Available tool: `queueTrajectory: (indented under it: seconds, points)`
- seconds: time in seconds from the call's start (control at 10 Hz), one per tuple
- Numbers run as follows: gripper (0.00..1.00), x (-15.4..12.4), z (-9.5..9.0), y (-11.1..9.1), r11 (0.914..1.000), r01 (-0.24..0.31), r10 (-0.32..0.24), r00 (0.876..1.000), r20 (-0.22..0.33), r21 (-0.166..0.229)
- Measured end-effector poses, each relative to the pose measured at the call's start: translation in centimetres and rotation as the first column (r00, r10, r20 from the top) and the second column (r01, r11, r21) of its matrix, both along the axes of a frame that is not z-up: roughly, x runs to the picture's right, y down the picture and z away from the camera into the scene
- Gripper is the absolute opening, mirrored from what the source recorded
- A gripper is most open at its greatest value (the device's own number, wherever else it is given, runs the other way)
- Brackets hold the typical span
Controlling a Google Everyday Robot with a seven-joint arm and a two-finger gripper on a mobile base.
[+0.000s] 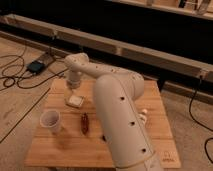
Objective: Place the eraser on the white sponge
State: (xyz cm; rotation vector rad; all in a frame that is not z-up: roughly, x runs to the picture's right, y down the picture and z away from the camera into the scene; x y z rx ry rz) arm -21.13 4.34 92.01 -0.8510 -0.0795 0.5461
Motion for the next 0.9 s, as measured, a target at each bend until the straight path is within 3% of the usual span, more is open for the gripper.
queueTrajectory:
  seconds: [0.9]
  points:
    - [0.74,0.68,-0.67,-0.41,0.9999,0.006,-0.006,1.0,-0.018,0.01]
